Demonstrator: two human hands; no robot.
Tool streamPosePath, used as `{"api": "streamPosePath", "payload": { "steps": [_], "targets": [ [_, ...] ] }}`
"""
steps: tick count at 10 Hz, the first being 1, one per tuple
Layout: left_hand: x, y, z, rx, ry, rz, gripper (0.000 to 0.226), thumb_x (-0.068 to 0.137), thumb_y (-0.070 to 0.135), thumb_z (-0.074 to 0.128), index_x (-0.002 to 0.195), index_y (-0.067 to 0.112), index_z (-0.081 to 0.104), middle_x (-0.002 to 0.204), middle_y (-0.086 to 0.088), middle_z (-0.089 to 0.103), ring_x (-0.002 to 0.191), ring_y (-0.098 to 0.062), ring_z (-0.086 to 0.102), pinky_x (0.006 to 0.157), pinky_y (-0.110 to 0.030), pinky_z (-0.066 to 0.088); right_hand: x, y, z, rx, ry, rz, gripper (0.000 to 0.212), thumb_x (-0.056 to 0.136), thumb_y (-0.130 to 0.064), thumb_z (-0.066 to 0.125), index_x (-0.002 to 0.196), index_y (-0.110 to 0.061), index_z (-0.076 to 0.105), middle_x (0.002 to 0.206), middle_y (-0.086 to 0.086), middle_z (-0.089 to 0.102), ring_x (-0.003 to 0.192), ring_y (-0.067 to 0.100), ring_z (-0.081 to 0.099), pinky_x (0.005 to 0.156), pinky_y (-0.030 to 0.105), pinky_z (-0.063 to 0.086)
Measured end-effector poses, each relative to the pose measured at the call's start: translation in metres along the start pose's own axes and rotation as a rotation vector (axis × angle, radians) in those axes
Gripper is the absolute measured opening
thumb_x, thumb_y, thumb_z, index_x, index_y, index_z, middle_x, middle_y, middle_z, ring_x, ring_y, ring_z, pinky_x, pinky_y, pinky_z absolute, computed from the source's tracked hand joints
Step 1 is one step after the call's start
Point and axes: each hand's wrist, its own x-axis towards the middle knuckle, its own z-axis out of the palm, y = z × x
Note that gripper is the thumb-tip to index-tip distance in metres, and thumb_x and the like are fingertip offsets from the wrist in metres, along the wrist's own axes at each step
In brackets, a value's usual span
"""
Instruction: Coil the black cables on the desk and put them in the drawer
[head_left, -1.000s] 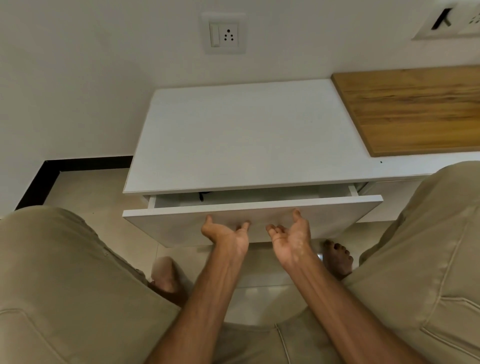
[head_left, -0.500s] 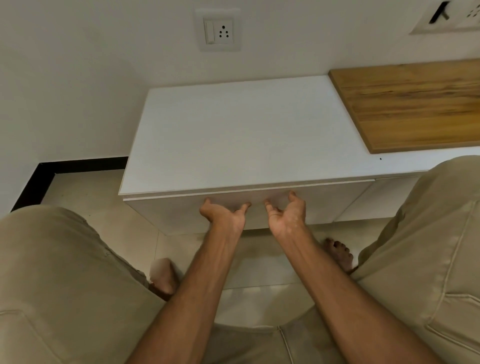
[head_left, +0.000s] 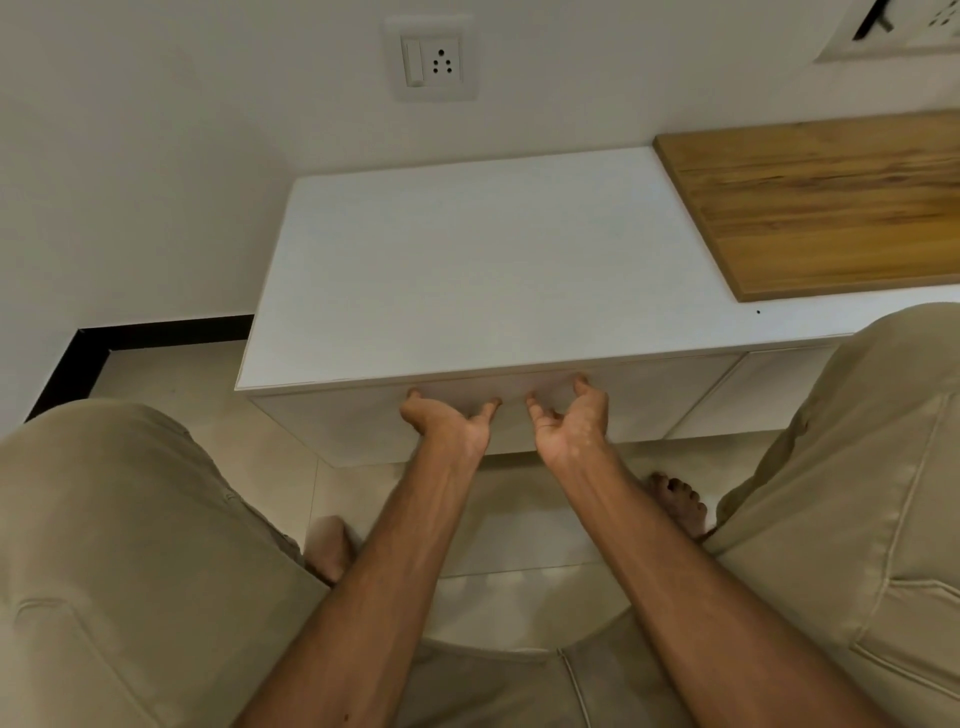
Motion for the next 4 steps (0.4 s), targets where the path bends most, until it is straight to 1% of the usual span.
{"api": "streamPosePath", "payload": {
  "steps": [1, 2, 3, 4],
  "targets": [
    [-0.016, -0.004, 0.002, 0.097, -0.024, 0.018, 0.052, 0.103, 0.031, 0.032, 0.154, 0.017, 0.034, 0.159, -0.017, 0.029, 0.142, -0.042, 0.035, 0.102, -0.064, 0.046, -0.006, -0.002, -0.001, -0.087, -0.015, -0.023, 0.034, 0.103, -0.018, 0.055, 0.135, -0.003, 0.054, 0.149, 0.023, 0.042, 0.135, 0.034, 0.047, 0.108, 0.049, 0.049],
    [-0.055, -0.021, 0.002, 0.358, -0.119, 0.139, 0.035, 0.101, 0.010, 0.039, 0.131, 0.002, 0.054, 0.126, -0.022, 0.058, 0.110, -0.030, 0.063, 0.081, -0.041, 0.061, -0.023, 0.000, -0.004, -0.398, -0.027, -0.181, 0.017, 0.099, -0.018, 0.060, 0.096, -0.002, 0.065, 0.110, 0.023, 0.069, 0.092, 0.028, 0.071, 0.082, 0.037, 0.063],
    [-0.076, -0.036, -0.002, 0.659, -0.207, 0.241, 0.023, 0.094, 0.006, 0.047, 0.103, 0.000, 0.067, 0.090, -0.014, 0.074, 0.080, -0.021, 0.072, 0.069, -0.031, 0.060, -0.040, 0.000, -0.002, -0.565, -0.093, -0.355, 0.023, 0.097, -0.021, 0.060, 0.082, -0.008, 0.071, 0.085, 0.010, 0.075, 0.072, 0.020, 0.071, 0.068, 0.034, 0.061],
    [-0.093, -0.040, -0.005, 1.005, -0.238, 0.484, 0.021, 0.092, 0.017, 0.054, 0.093, 0.002, 0.069, 0.075, -0.010, 0.069, 0.064, -0.018, 0.067, 0.054, -0.031, 0.054, -0.056, -0.005, 0.008, -0.791, -0.212, -0.655, 0.034, 0.096, -0.026, 0.059, 0.069, -0.011, 0.073, 0.070, -0.002, 0.075, 0.066, 0.013, 0.070, 0.069, 0.036, 0.059]
  ]
}}
